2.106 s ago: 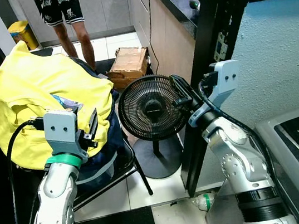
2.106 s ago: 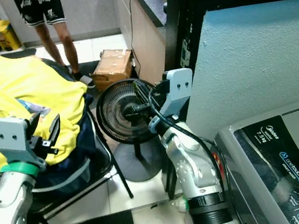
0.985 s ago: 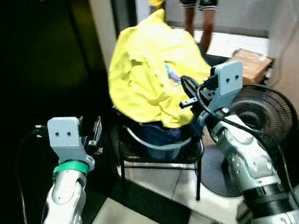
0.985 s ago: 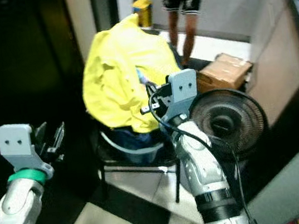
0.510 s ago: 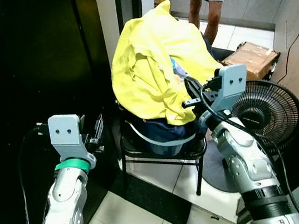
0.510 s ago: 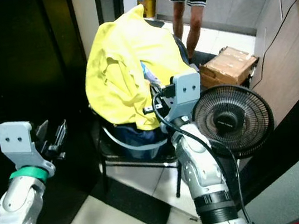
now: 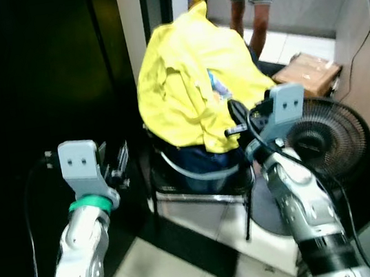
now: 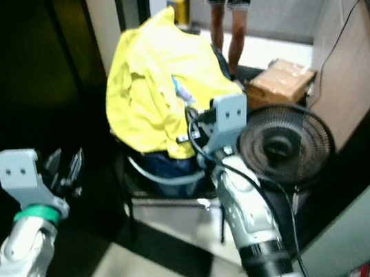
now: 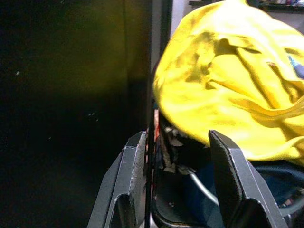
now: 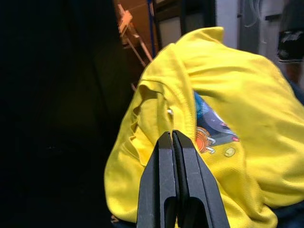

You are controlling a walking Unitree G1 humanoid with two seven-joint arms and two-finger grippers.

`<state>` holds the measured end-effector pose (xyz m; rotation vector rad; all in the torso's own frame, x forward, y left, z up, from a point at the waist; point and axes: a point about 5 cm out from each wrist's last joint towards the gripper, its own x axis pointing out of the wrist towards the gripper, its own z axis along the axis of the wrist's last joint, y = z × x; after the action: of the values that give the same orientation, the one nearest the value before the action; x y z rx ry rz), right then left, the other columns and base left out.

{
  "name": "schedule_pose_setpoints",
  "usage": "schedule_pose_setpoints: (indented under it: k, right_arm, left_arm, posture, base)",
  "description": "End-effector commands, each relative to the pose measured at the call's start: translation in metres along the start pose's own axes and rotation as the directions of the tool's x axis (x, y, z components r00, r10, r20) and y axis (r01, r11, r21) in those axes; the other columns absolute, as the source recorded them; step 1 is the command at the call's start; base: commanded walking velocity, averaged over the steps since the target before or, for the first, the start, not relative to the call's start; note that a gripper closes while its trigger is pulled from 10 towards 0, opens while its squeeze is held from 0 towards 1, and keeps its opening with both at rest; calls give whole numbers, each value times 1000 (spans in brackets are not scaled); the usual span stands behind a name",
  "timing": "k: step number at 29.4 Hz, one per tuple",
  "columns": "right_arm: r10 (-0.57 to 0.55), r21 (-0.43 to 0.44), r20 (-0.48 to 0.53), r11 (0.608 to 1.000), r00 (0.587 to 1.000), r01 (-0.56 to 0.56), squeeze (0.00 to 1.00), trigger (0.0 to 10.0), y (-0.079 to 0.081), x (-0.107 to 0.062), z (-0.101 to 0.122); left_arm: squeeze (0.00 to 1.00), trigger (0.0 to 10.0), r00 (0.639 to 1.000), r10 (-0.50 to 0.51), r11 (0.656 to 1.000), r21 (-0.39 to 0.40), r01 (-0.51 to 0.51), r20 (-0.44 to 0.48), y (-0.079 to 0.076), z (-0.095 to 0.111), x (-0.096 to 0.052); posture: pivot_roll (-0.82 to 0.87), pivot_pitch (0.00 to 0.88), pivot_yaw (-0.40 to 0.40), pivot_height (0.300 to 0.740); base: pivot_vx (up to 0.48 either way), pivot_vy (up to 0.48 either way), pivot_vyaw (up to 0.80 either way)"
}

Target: Clothes washing

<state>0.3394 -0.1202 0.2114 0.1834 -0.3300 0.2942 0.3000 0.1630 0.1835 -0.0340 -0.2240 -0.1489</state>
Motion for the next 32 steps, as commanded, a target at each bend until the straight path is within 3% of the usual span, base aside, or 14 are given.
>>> schedule_pose_setpoints:
  k: [1, 6, 21, 26, 32]
  right_arm:
    - [-10, 11, -7, 1000, 1000, 10, 0, 10000, -1, -1, -2]
    - [-12, 6, -12, 1000, 1000, 12, 0, 10000, -1, 2, -1]
    - [-4, -11, -29, 1000, 1000, 4, 0, 10000, 1, 4, -3]
    - [2, -24, -40, 1000, 999, -3, 0, 10000, 2, 5, -6]
    - [1, -34, -41, 999, 999, -2, 0, 10000, 1, 5, -6]
  left_arm:
    - [0, 10000, 1000, -8, 1000, -2, 8, -2, -2, -1, 1]
    - [0, 10000, 999, -28, 999, -18, 28, 25, -8, 6, 8]
    - [0, 10000, 999, 32, 999, -12, -31, 44, -3, 8, 12]
    - [0, 10000, 999, 5, 1000, -26, -4, 50, -7, 8, 12]
    - [0, 10000, 998, 21, 999, -46, -18, 54, -6, 10, 14]
  posture:
    - [96, 42, -6, 740]
    - [96, 43, -13, 740]
    - [92, 42, -30, 740]
    - [95, 40, -37, 740]
    - [97, 40, -38, 740]
  base:
    - [0, 480, 0]
    - [0, 0, 0]
    - [0, 0, 0]
    - [0, 0, 0]
    - [334, 0, 0]
